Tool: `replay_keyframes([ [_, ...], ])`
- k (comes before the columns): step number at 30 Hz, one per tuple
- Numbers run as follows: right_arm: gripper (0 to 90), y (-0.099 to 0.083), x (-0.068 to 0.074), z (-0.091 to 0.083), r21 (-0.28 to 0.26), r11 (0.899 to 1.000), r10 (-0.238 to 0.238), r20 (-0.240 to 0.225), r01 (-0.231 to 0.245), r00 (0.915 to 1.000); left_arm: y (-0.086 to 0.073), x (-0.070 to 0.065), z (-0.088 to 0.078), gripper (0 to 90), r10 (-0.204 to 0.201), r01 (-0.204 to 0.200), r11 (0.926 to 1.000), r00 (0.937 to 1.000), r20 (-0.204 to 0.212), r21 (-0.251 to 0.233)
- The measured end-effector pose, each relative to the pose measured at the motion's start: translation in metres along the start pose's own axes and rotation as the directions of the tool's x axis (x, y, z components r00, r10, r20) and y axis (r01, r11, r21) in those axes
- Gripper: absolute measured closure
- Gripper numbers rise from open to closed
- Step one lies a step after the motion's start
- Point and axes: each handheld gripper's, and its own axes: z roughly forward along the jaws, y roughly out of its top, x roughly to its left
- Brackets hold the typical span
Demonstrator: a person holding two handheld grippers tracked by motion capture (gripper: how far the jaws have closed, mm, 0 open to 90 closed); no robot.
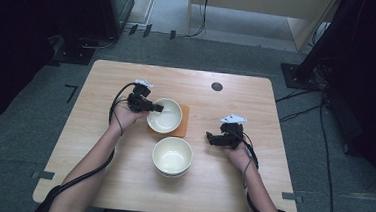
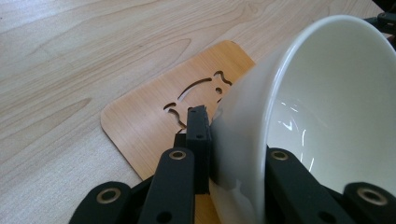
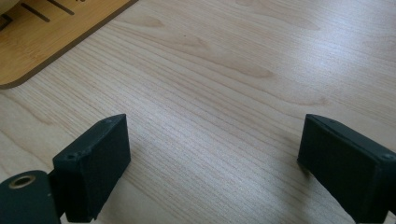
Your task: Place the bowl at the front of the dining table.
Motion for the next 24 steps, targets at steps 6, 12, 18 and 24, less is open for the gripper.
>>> replay_keyframes([
  [6,8.4,0.0000,0.0000,0.0000,0.000,1.000,0.000,0.000,0.000,1.0000,-0.0001,0.0012,0.0002,80.7,-0.021,0.021,0.9997,0.9997,-0.012,-0.011],
  [12,8.4,0.0000,0.0001,0.0000,0.000,1.000,0.000,0.000,0.000,1.0000,-0.0005,0.0029,0.0009,81.0,-0.033,0.032,0.9993,0.9993,-0.017,-0.017],
  [18,8.4,0.0000,0.0001,0.0000,0.000,1.000,0.001,0.000,-0.001,1.0000,-0.0004,0.0042,0.0017,80.6,-0.054,0.054,0.9981,0.9984,-0.015,-0.029],
  [24,8.5,0.0000,0.0001,-0.0001,0.001,1.000,0.001,0.000,-0.001,1.0000,-0.0017,0.0067,0.0036,80.7,-0.075,0.074,0.9970,0.9971,-0.015,-0.022],
])
